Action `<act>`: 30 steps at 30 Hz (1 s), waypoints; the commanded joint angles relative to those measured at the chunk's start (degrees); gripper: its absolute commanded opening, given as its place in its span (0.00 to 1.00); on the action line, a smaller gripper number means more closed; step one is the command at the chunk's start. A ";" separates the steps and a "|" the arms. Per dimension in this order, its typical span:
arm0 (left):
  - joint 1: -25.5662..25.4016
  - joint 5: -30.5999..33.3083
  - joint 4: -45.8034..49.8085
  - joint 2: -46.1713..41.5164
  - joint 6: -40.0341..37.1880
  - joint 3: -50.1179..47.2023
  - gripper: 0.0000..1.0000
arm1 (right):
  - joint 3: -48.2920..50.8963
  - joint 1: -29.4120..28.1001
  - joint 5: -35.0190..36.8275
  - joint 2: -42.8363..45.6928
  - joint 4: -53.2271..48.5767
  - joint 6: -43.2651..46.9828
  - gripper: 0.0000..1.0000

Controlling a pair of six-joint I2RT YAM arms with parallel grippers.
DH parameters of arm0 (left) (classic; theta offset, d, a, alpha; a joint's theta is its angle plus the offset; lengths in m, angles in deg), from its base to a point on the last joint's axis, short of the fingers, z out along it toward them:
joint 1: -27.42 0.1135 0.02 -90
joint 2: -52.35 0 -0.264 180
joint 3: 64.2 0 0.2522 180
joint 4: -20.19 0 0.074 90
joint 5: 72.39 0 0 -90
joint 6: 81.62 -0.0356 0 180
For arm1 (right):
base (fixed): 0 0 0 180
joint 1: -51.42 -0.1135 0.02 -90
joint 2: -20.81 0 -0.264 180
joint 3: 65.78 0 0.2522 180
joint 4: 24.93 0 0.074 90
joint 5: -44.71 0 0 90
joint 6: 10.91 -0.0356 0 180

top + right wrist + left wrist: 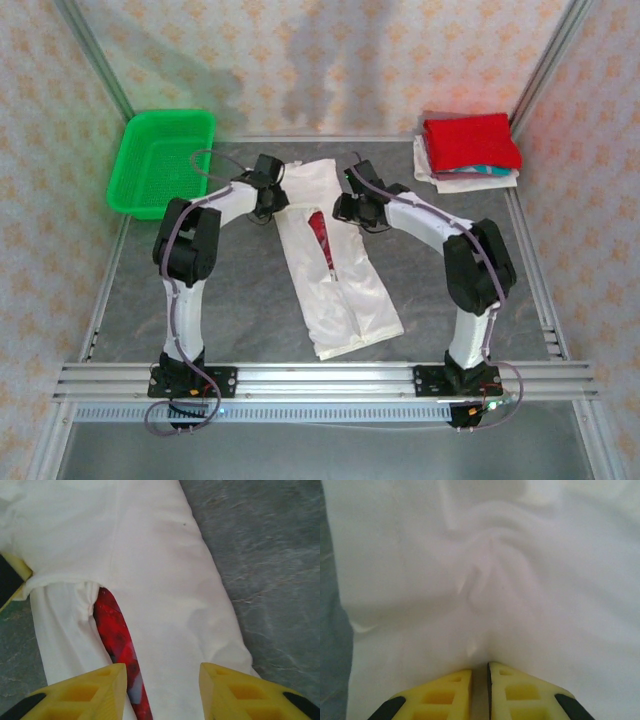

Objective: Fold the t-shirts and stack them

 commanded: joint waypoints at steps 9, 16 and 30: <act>0.53 -4.95 16.89 28.10 -4.39 46.10 0.16 | 9.22 3.74 2.92 7.45 4.60 -3.60 0.42; 1.77 -5.04 17.84 31.94 -2.45 55.31 0.13 | 8.38 4.10 2.90 8.48 3.96 -2.36 0.42; 2.41 -5.38 7.60 2.11 -5.25 30.04 0.32 | 1.04 4.10 -0.66 1.47 -1.17 0.27 0.41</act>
